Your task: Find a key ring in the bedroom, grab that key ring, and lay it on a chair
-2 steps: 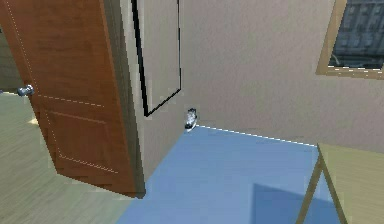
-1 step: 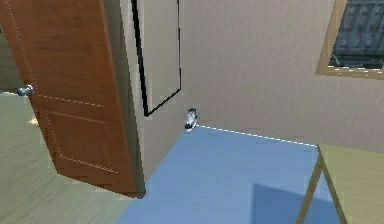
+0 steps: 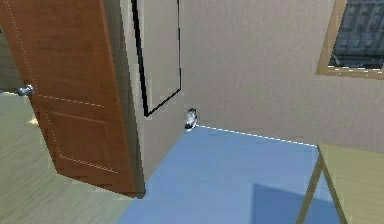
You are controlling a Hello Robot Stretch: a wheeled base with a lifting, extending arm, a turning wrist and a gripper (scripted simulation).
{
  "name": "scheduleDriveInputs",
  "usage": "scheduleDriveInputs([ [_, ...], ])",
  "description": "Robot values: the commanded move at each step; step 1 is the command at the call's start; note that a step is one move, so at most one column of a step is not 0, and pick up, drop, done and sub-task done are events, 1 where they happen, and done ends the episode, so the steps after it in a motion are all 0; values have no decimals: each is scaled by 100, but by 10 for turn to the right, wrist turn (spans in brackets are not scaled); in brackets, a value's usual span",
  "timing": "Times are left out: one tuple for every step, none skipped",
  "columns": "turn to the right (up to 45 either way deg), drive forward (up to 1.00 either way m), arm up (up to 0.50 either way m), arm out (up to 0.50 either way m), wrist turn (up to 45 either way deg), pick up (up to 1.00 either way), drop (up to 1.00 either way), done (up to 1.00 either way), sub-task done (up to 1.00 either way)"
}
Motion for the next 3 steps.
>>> scheduleDriveInputs([
  [0,0,0,0,450,0,0,0,0],
  [0,0,0,0,60,0,0,0,0],
  [0,0,-30,0,0,0,0,0,0],
])
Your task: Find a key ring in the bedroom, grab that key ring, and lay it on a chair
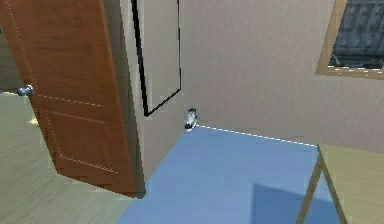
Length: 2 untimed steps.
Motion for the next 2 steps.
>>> scheduleDriveInputs([
  [0,0,0,0,0,100,0,0,0],
  [0,0,10,0,0,0,0,0,0],
])
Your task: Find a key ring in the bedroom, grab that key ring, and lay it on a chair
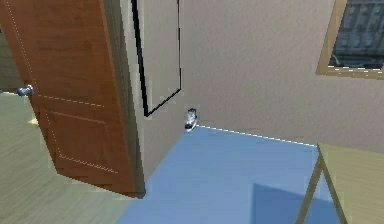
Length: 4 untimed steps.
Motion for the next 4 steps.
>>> scheduleDriveInputs([
  [0,0,24,0,0,0,0,0,0],
  [0,0,0,0,-450,0,0,0,0],
  [0,0,0,0,-450,0,0,0,0],
  [0,0,0,-16,0,0,0,0,0],
])
